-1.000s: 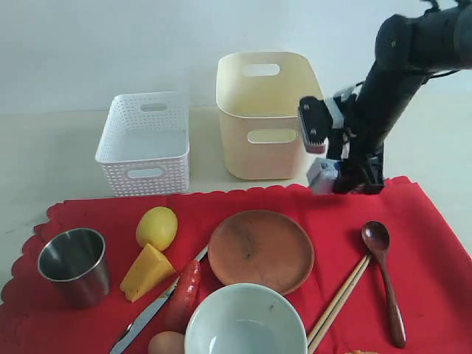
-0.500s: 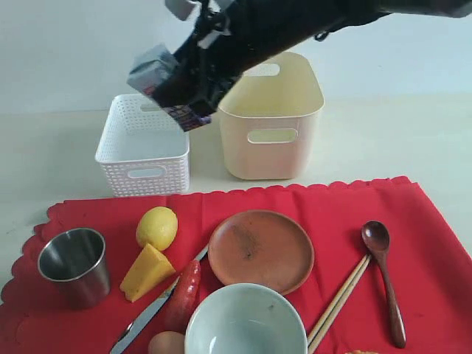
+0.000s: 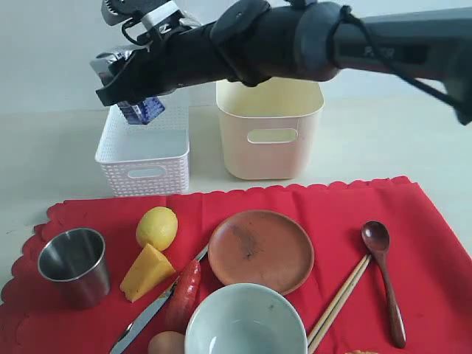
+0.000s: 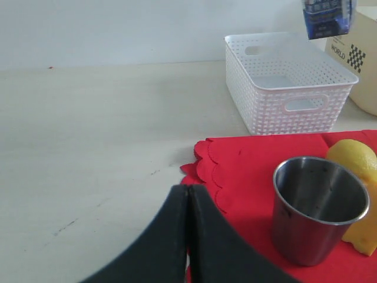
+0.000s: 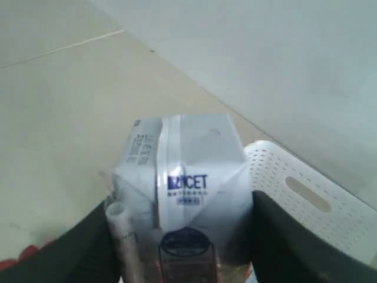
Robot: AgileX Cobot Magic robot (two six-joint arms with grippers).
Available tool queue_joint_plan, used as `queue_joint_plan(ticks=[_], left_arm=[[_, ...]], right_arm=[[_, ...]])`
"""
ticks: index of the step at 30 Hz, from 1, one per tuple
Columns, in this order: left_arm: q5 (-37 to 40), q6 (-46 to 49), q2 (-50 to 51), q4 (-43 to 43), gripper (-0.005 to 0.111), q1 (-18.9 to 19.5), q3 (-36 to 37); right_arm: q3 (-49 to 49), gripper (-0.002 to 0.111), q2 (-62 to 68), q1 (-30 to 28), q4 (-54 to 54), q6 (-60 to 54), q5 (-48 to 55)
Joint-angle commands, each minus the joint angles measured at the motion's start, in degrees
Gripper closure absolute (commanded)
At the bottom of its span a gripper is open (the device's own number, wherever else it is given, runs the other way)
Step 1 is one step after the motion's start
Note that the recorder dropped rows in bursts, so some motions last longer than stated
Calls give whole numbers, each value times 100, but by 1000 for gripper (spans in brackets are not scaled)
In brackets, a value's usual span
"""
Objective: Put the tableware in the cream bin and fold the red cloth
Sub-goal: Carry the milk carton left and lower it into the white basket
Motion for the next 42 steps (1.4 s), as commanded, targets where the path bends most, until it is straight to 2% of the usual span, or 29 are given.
queue_joint_plan(ticks=[1,16,19,29,36,42], left_arm=[[-52,-29,-33,-2,107,20,18],[-52,-29,-33,-2,107,20,18],[-52,-29,-33,-2,107,20,18],[-52,-29,-33,-2,107,20,18],[-52,-29,-33,-2,107,20,18],[-52,-29,-33,-2,107,20,18]], right_arm=[[-306,108,382,17,553,99,-744],[-572,108,1308,17,616,87,-1479],[-572,101,1403,17,616,87,-1424],[-572,62,1285,17,616,87,-1304],[-572,54,916,17,616,87,-1077],[-572,53,949,17,616,87,-894]])
